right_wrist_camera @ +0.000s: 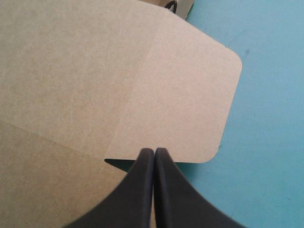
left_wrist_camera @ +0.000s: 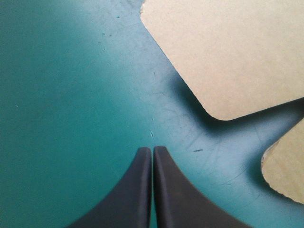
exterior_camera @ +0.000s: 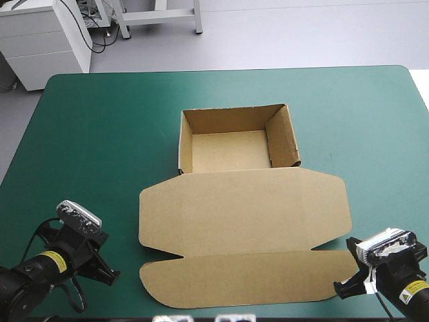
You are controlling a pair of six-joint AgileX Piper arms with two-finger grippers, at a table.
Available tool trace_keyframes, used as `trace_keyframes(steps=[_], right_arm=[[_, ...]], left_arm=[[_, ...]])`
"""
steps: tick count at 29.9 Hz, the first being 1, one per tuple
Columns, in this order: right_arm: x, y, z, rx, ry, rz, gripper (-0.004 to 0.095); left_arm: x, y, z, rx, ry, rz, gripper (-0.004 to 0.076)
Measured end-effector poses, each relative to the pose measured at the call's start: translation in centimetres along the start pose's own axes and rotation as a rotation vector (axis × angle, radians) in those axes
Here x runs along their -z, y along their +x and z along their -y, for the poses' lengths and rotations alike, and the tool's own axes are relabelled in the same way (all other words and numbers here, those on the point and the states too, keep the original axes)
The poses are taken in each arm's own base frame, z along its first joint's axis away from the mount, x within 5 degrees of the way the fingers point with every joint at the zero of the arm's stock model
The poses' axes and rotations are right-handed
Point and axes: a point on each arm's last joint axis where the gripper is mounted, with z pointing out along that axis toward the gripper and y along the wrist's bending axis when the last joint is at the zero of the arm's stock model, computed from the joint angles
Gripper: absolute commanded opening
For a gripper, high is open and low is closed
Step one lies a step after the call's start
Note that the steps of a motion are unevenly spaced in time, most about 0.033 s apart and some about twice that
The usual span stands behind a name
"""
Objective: Fold the box
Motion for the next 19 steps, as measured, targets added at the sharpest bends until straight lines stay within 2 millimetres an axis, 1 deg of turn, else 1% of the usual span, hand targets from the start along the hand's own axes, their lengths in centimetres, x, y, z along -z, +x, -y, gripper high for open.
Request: trace_keyframes(steps=[4, 11, 19], right_arm=[[-0.4, 0.5, -0.1, -0.01, -0.013, -0.023, -0.0014], [-0.5, 0.7, -0.2, -0.014, -0.021, -0.042, -0.0014], [-0.4, 0.9, -0.2, -0.017, -0.025, -0.055, -0.0014]], left_arm=[[-0.5, 0.5, 0.2, -0.001, 0.006, -0.023, -0.0008], [-1.1, 1.2, 0.3, -0.003, 0.012, -0.051, -0.0008], [-2.4, 2.7, 0.8, -0.001, 0.027, -0.114, -0.0008]])
